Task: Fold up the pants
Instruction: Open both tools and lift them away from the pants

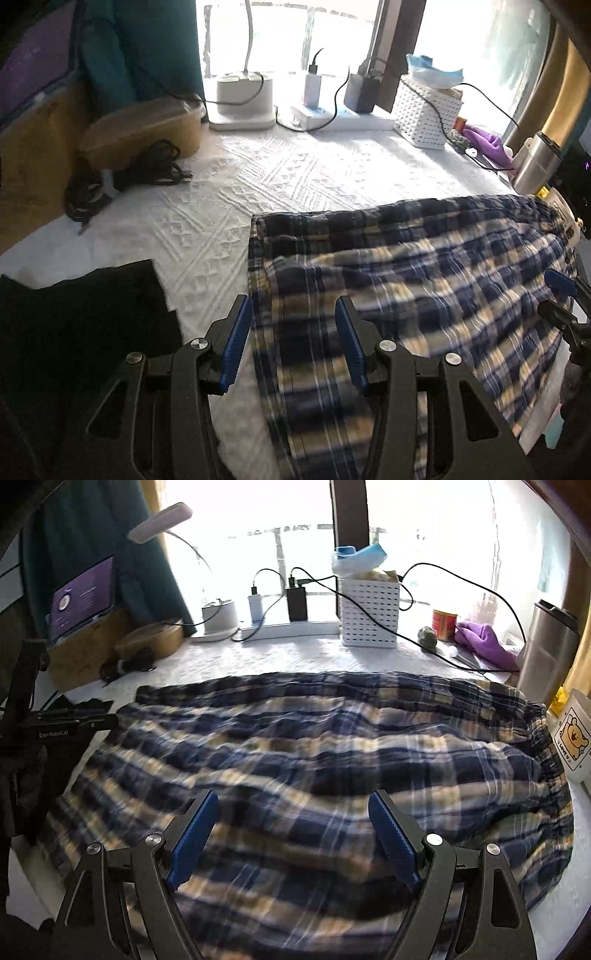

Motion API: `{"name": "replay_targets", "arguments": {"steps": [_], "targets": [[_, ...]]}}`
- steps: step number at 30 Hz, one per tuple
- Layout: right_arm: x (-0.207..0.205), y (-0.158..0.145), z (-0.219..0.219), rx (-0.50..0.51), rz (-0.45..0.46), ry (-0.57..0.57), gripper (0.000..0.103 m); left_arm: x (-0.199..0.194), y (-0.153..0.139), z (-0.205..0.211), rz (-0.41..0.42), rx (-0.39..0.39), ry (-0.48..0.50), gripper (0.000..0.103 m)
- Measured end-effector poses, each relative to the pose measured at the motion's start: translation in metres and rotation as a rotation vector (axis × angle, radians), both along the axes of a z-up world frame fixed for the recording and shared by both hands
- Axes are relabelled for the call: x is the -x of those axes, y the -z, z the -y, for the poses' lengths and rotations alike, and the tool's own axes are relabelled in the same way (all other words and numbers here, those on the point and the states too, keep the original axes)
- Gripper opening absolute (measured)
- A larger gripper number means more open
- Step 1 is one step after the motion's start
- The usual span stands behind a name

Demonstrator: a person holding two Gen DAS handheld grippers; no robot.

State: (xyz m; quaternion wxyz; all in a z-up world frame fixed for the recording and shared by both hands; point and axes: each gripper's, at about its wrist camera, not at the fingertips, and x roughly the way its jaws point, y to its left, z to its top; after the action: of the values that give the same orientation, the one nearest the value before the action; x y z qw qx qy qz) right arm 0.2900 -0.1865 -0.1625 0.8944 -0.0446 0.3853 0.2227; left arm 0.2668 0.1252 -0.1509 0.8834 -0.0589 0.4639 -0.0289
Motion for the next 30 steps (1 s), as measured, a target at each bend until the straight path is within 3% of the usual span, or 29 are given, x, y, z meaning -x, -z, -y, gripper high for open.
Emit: {"name": "replay_targets", "arguments": {"steps": [4,5,7,10,16,25,27,28,30], "targets": [[-0.016,0.005,0.000,0.003,-0.020,0.011,0.085,-0.014,0.008,-0.002,-0.013,0.026,-0.014,0.043],[-0.018,0.005,-0.002,0.004,-0.022,0.011,0.085,-0.015,0.007,-0.002,-0.001,0.026,-0.017,0.027],[-0.024,0.007,-0.003,0.004,-0.027,0.008,0.085,-0.021,0.010,-0.001,-0.008,0.006,-0.017,0.008],[-0.032,0.008,-0.006,0.005,-0.031,0.005,0.085,-0.025,0.013,-0.002,-0.008,-0.006,-0.004,0.002],[-0.040,0.006,-0.006,-0.008,-0.031,0.012,0.085,-0.026,0.014,-0.017,0.023,-0.097,-0.075,0.002],[-0.046,-0.001,0.027,-0.021,0.002,0.101,0.084,-0.036,-0.004,-0.026,0.011,-0.063,-0.089,0.005],[-0.048,-0.005,0.039,-0.038,0.007,0.112,0.076,-0.040,-0.011,-0.025,0.034,-0.072,-0.076,0.013],[-0.052,-0.005,0.042,-0.026,0.003,0.115,0.062,-0.043,-0.011,-0.025,0.040,-0.074,-0.072,0.022],[-0.059,-0.005,0.043,0.000,0.002,0.119,0.052,-0.053,-0.011,-0.025,0.042,-0.084,-0.064,0.026]]}}
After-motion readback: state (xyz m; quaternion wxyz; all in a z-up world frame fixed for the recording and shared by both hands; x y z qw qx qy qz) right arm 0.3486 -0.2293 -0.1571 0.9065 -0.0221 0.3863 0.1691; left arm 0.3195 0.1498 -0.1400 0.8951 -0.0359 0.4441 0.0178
